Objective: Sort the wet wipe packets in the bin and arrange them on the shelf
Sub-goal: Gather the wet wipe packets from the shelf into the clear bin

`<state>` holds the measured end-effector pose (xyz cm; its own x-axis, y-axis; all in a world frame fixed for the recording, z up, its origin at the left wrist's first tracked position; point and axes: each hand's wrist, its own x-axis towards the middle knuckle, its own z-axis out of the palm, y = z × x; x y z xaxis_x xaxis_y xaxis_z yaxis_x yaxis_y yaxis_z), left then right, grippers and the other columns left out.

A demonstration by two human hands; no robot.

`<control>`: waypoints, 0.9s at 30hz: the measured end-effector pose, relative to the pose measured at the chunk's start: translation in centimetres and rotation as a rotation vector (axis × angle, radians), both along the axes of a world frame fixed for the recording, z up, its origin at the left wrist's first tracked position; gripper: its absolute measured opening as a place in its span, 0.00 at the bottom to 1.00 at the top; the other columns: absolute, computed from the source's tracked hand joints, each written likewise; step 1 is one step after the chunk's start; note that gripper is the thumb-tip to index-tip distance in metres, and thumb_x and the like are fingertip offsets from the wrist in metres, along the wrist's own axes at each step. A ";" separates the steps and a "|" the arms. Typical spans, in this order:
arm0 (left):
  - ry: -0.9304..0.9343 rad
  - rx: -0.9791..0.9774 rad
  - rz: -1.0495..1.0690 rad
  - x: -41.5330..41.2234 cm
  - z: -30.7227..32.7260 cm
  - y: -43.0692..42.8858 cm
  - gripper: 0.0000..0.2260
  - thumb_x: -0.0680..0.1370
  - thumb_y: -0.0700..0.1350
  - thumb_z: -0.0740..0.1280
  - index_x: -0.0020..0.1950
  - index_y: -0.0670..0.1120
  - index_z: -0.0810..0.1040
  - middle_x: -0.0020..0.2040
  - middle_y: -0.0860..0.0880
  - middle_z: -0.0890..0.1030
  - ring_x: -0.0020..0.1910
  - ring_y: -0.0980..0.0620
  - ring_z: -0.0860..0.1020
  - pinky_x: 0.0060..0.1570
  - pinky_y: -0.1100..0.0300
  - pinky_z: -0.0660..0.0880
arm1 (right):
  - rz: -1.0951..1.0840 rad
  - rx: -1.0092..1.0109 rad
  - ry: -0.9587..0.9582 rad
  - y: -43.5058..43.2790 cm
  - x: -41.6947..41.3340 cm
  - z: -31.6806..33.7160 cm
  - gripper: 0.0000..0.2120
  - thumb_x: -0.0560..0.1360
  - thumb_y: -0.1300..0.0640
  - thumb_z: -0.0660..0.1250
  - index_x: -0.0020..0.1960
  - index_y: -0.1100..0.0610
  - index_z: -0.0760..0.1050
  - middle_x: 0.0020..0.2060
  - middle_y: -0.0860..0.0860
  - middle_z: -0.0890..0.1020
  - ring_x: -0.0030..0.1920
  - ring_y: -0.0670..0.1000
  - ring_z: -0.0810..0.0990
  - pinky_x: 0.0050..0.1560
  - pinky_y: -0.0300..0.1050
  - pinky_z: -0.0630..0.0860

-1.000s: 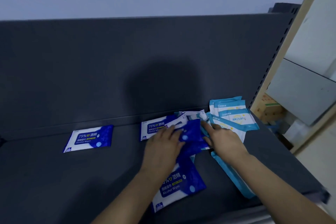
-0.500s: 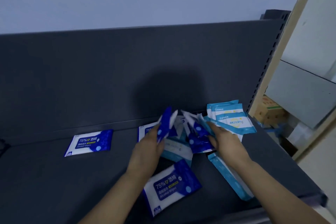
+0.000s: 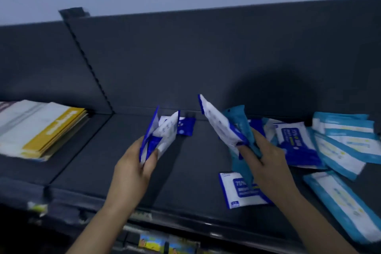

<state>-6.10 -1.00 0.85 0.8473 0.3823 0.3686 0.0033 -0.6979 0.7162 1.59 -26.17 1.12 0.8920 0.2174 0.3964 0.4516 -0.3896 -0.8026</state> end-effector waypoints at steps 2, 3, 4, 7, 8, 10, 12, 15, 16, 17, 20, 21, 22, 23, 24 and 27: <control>-0.044 -0.078 0.118 -2.4 0.0 2.1 0.06 0.77 0.43 0.66 0.52 0.53 0.72 0.41 0.59 0.78 0.41 0.61 0.77 0.36 0.72 0.69 | 0.085 0.229 0.134 2.8 -1.0 0.5 0.09 0.76 0.58 0.65 0.54 0.46 0.75 0.37 0.42 0.82 0.38 0.43 0.80 0.36 0.37 0.76; -0.066 -0.122 0.169 -3.7 0.1 3.2 0.05 0.77 0.43 0.66 0.50 0.50 0.72 0.40 0.58 0.78 0.38 0.60 0.77 0.34 0.71 0.70 | 0.114 0.295 0.170 4.2 -1.5 0.7 0.09 0.76 0.57 0.65 0.52 0.44 0.74 0.40 0.41 0.83 0.41 0.44 0.81 0.39 0.39 0.79; -0.087 -0.153 0.212 -5.0 0.3 4.4 0.04 0.77 0.43 0.66 0.50 0.48 0.72 0.39 0.57 0.78 0.37 0.60 0.77 0.33 0.71 0.70 | 0.145 0.336 0.183 5.6 -2.0 1.1 0.09 0.76 0.57 0.65 0.51 0.43 0.74 0.41 0.40 0.83 0.43 0.43 0.81 0.41 0.38 0.79; -0.119 -0.164 0.300 -9.1 1.2 8.4 0.04 0.77 0.43 0.66 0.50 0.47 0.72 0.38 0.56 0.78 0.36 0.60 0.77 0.30 0.72 0.70 | 0.220 0.357 0.173 10.1 -3.6 2.0 0.10 0.76 0.59 0.65 0.51 0.44 0.74 0.41 0.38 0.83 0.42 0.40 0.81 0.41 0.33 0.77; -0.114 -0.157 0.316 -10.4 1.4 9.5 0.05 0.77 0.43 0.67 0.50 0.48 0.72 0.39 0.56 0.78 0.37 0.60 0.77 0.29 0.72 0.70 | 0.227 0.348 0.177 11.4 -4.2 2.1 0.10 0.76 0.59 0.65 0.51 0.44 0.75 0.42 0.39 0.83 0.42 0.40 0.81 0.41 0.33 0.77; -0.141 -0.126 0.352 -14.4 1.7 13.0 0.07 0.76 0.43 0.67 0.49 0.52 0.72 0.39 0.59 0.78 0.39 0.64 0.77 0.33 0.74 0.70 | 0.264 0.310 0.173 15.7 -6.3 2.3 0.09 0.75 0.58 0.66 0.50 0.44 0.75 0.41 0.43 0.83 0.41 0.42 0.80 0.39 0.32 0.76; -0.127 -0.099 0.386 -18.9 1.6 16.8 0.09 0.76 0.45 0.67 0.50 0.58 0.71 0.41 0.62 0.78 0.42 0.68 0.77 0.37 0.75 0.70 | 0.318 0.276 0.181 20.6 -8.8 2.1 0.09 0.75 0.58 0.66 0.51 0.45 0.75 0.40 0.44 0.82 0.40 0.41 0.80 0.38 0.30 0.75; -0.060 -0.063 0.474 -26.4 0.9 22.9 0.10 0.77 0.47 0.66 0.54 0.61 0.70 0.44 0.62 0.79 0.44 0.70 0.76 0.39 0.71 0.72 | 0.438 0.268 0.233 28.6 -13.5 1.6 0.10 0.75 0.60 0.66 0.54 0.47 0.74 0.43 0.41 0.82 0.40 0.37 0.80 0.37 0.27 0.74; -0.039 -0.053 0.511 -28.9 0.6 24.9 0.10 0.77 0.48 0.66 0.54 0.61 0.70 0.45 0.62 0.79 0.44 0.69 0.76 0.40 0.69 0.72 | 0.474 0.248 0.228 31.3 -15.1 1.3 0.10 0.75 0.60 0.66 0.53 0.48 0.74 0.43 0.41 0.81 0.40 0.36 0.79 0.38 0.26 0.73; -0.022 -0.051 0.548 -31.4 0.2 26.7 0.10 0.77 0.48 0.66 0.54 0.62 0.69 0.45 0.62 0.78 0.44 0.68 0.76 0.40 0.66 0.72 | 0.508 0.220 0.220 34.0 -16.7 0.8 0.10 0.75 0.61 0.66 0.53 0.49 0.74 0.43 0.41 0.81 0.39 0.35 0.78 0.38 0.25 0.72; 0.041 -0.043 0.692 -38.5 -1.1 31.7 0.11 0.78 0.47 0.65 0.56 0.60 0.69 0.46 0.57 0.78 0.42 0.59 0.76 0.39 0.58 0.72 | 0.621 0.156 0.250 41.6 -21.2 -0.8 0.05 0.75 0.62 0.66 0.49 0.54 0.75 0.39 0.45 0.81 0.35 0.36 0.77 0.35 0.28 0.72; 0.060 -0.017 0.746 -40.8 -1.5 33.2 0.12 0.77 0.45 0.66 0.56 0.58 0.69 0.46 0.55 0.77 0.43 0.54 0.76 0.38 0.55 0.71 | 0.651 0.123 0.267 44.0 -22.5 -1.4 0.02 0.75 0.62 0.66 0.48 0.58 0.75 0.38 0.47 0.81 0.35 0.39 0.78 0.34 0.31 0.73; 0.086 0.025 0.803 -43.1 -1.9 34.5 0.12 0.76 0.43 0.67 0.56 0.55 0.70 0.46 0.53 0.75 0.43 0.51 0.76 0.39 0.55 0.70 | 0.689 0.090 0.279 46.3 -23.9 -1.7 0.02 0.75 0.62 0.67 0.47 0.59 0.75 0.37 0.48 0.81 0.35 0.41 0.79 0.33 0.33 0.73; 0.125 0.068 0.854 -45.2 -2.3 35.7 0.13 0.76 0.41 0.68 0.56 0.52 0.72 0.46 0.52 0.75 0.44 0.48 0.76 0.39 0.55 0.70 | 0.727 0.057 0.284 48.5 -25.1 -2.1 0.02 0.75 0.61 0.67 0.47 0.58 0.75 0.38 0.48 0.82 0.35 0.41 0.79 0.33 0.32 0.73; 0.167 0.099 0.901 -47.1 -2.6 36.9 0.13 0.75 0.40 0.69 0.58 0.49 0.74 0.47 0.51 0.75 0.45 0.46 0.77 0.39 0.55 0.70 | 0.769 0.038 0.286 50.5 -26.3 -2.3 0.03 0.75 0.61 0.67 0.48 0.57 0.76 0.39 0.47 0.82 0.35 0.39 0.80 0.33 0.31 0.73; 0.228 0.086 1.054 -51.8 -3.2 39.7 0.16 0.76 0.45 0.68 0.63 0.49 0.74 0.51 0.50 0.78 0.47 0.47 0.78 0.40 0.54 0.72 | 0.886 -0.016 0.288 56.3 -29.4 -2.8 0.09 0.75 0.60 0.67 0.55 0.53 0.75 0.43 0.42 0.81 0.40 0.36 0.80 0.38 0.29 0.76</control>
